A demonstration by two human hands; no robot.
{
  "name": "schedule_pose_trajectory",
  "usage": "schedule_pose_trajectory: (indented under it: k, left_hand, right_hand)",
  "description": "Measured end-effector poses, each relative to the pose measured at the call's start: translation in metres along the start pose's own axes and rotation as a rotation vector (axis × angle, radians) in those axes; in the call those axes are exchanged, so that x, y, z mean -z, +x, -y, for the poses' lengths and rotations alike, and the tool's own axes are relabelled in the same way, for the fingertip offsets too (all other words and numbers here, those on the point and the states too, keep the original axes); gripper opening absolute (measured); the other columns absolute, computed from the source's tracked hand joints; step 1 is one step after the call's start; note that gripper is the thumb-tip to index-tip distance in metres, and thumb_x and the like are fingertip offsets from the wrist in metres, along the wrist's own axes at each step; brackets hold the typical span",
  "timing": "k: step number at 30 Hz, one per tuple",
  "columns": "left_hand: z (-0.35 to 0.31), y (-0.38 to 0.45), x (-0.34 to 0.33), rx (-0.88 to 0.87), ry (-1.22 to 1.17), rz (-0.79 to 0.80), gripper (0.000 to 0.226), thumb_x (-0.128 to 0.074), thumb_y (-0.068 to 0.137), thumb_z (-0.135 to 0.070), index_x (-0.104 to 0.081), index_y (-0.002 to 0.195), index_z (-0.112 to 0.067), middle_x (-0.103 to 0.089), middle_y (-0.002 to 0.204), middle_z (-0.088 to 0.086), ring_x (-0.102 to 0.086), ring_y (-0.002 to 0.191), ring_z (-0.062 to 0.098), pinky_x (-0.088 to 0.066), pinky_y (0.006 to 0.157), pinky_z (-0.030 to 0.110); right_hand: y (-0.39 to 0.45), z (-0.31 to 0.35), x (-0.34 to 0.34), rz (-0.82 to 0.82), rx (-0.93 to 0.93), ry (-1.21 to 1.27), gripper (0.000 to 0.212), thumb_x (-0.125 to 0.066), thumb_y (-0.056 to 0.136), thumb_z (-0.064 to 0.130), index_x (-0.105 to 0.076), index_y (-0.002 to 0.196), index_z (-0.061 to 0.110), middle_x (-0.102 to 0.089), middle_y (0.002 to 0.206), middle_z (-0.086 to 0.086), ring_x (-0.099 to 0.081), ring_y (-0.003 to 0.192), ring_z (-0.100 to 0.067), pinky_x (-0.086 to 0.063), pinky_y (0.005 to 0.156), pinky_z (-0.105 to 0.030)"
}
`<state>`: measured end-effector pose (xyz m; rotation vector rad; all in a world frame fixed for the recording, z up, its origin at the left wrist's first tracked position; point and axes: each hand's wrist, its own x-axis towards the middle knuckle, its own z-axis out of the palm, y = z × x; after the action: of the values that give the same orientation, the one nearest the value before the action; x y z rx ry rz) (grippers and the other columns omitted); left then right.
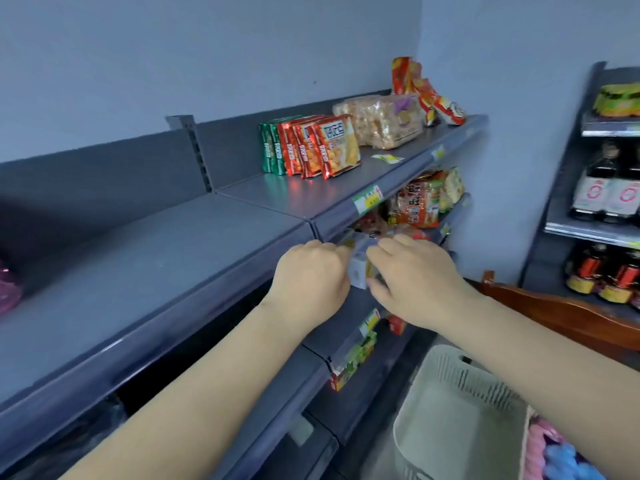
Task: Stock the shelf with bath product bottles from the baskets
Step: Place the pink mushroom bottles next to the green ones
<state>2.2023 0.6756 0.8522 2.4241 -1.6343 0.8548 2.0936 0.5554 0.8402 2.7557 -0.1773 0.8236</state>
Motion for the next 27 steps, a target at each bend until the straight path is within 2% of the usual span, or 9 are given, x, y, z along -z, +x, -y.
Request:
schedule_pose_trajectory:
  k: [2,5,7,9,11,13,18,22,27]
  left_hand:
    - [-0.035,0.017,-0.019,-0.074,-0.047,0.06,0.027,-0.08,0.05,-0.01,-0.053,0.052,-0.013,-0.052,0.047,0.0,-0.052,0.042,0.022,-0.022,0.042,0.018]
    - [-0.093,0.04,-0.05,-0.208,-0.127,0.155,0.011,-0.067,0.074,-0.011,-0.059,0.069,-0.007,-0.06,0.064,0.009,-0.059,0.06,0.026,-0.018,0.042,0.02]
    - [-0.129,0.055,-0.068,-0.272,-0.143,0.199,0.018,-0.075,0.064,-0.013,-0.057,0.062,-0.01,-0.058,0.058,0.005,-0.057,0.053,0.024,-0.017,0.043,0.02]
    - [-0.168,0.069,-0.093,-0.328,-0.161,0.223,0.018,-0.076,0.059,-0.011,-0.059,0.061,-0.011,-0.059,0.055,0.004,-0.059,0.052,0.026,-0.025,0.044,0.023]
    - [-0.205,0.078,-0.113,-0.375,-0.214,0.253,0.007,-0.067,0.074,-0.011,-0.061,0.073,-0.009,-0.063,0.07,0.008,-0.062,0.068,0.03,-0.033,0.05,0.028]
    - [-0.242,0.084,-0.13,-0.397,-0.18,0.308,0.013,-0.051,0.089,-0.019,-0.06,0.094,-0.011,-0.063,0.093,0.007,-0.06,0.091,0.028,-0.036,0.064,0.03]
    - [-0.319,0.091,-0.174,-0.42,-0.337,0.464,0.021,-0.045,0.09,-0.021,-0.06,0.104,-0.017,-0.065,0.105,0.005,-0.059,0.101,0.026,-0.044,0.073,0.032]
    - [-0.355,0.098,-0.21,-0.372,-0.521,0.621,0.025,-0.047,0.088,-0.024,-0.059,0.11,-0.02,-0.064,0.108,0.002,-0.058,0.105,0.025,-0.047,0.083,0.035]
    - [-0.387,0.094,-0.279,-0.281,-0.728,0.825,0.018,-0.053,0.083,-0.02,-0.061,0.099,-0.019,-0.064,0.1,0.0,-0.059,0.098,0.022,-0.049,0.084,0.034]
  right_hand:
    - [-0.032,-0.028,-0.012,0.097,-0.056,-0.044,0.032,-0.085,0.053,0.031,-0.061,0.068,0.013,-0.058,0.062,0.0,-0.06,0.058,-0.021,-0.041,0.043,-0.024]
    - [-0.08,-0.067,-0.027,0.205,-0.158,-0.077,0.035,-0.086,0.047,0.032,-0.06,0.064,0.014,-0.057,0.059,0.0,-0.059,0.054,-0.021,-0.039,0.04,-0.024]
    - [-0.112,-0.091,-0.034,0.249,-0.223,-0.065,0.035,-0.085,0.045,0.029,-0.058,0.061,0.014,-0.057,0.057,-0.001,-0.059,0.052,-0.023,-0.039,0.039,-0.024]
    - [-0.146,-0.115,-0.041,0.298,-0.292,-0.068,0.034,-0.084,0.044,0.028,-0.058,0.06,0.014,-0.058,0.057,-0.001,-0.059,0.052,-0.022,-0.038,0.039,-0.023]
    - [-0.178,-0.139,-0.046,0.354,-0.358,-0.077,0.033,-0.083,0.048,0.029,-0.058,0.062,0.013,-0.059,0.059,-0.002,-0.059,0.052,-0.022,-0.038,0.039,-0.024]
    - [-0.21,-0.161,-0.052,0.436,-0.422,-0.069,0.028,-0.08,0.056,0.026,-0.06,0.069,0.012,-0.062,0.064,-0.004,-0.061,0.058,-0.025,-0.042,0.043,-0.028]
    - [-0.271,-0.2,-0.061,0.584,-0.616,0.009,0.027,-0.08,0.054,0.02,-0.062,0.072,0.011,-0.064,0.07,-0.005,-0.063,0.067,-0.026,-0.047,0.051,-0.029]
    - [-0.308,-0.224,-0.074,0.69,-0.739,0.071,0.025,-0.048,0.09,0.026,-0.053,0.11,0.013,-0.058,0.113,-0.003,-0.052,0.108,-0.023,-0.04,0.078,-0.031]
    - [-0.349,-0.244,-0.118,0.738,-1.0,0.252,0.03,-0.048,0.092,0.032,-0.05,0.119,0.019,-0.055,0.119,0.001,-0.05,0.111,-0.02,-0.038,0.079,-0.028]
